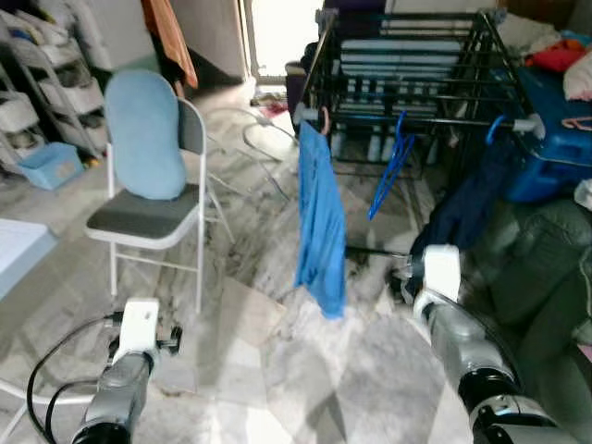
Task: Hang hanger
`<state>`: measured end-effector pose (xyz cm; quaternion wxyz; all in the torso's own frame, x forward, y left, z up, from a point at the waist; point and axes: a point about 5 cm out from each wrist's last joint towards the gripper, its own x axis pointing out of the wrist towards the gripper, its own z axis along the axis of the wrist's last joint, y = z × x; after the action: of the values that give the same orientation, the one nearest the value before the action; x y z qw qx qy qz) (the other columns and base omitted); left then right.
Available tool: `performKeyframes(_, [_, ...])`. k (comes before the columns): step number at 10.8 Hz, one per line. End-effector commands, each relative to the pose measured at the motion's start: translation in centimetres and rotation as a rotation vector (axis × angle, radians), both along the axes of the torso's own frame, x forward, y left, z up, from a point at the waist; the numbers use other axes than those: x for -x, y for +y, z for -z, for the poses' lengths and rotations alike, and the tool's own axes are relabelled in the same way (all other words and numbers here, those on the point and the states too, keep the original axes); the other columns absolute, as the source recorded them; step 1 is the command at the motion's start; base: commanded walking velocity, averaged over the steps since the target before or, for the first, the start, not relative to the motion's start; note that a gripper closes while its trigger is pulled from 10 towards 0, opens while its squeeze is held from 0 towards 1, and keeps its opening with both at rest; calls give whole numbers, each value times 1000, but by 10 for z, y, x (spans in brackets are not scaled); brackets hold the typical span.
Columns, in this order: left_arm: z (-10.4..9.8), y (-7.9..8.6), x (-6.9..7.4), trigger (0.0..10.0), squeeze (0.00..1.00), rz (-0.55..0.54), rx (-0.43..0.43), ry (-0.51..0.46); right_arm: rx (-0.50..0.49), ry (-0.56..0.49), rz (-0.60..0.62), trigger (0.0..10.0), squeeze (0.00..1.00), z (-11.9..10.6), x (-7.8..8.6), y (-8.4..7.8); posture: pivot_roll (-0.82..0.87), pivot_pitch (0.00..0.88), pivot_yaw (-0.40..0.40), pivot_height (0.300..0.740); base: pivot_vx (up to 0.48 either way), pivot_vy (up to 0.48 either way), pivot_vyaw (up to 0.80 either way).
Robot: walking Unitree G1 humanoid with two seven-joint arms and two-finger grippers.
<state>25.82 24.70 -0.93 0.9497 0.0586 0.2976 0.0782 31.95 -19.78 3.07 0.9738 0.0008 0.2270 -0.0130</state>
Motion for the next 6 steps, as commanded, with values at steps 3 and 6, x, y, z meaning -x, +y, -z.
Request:
performKeyframes(3, [-4,1,-8,10000,0,-13,41,-46,0,-20,-17,10000,0,-5,-7,4,-77,0,50,740,0,0,0])
performKeyframes(6, [13,6,6,10000,0,-72,66,37,-14,123,-22,10000,0,25,14,7,-82,0,47,740,0,0,0])
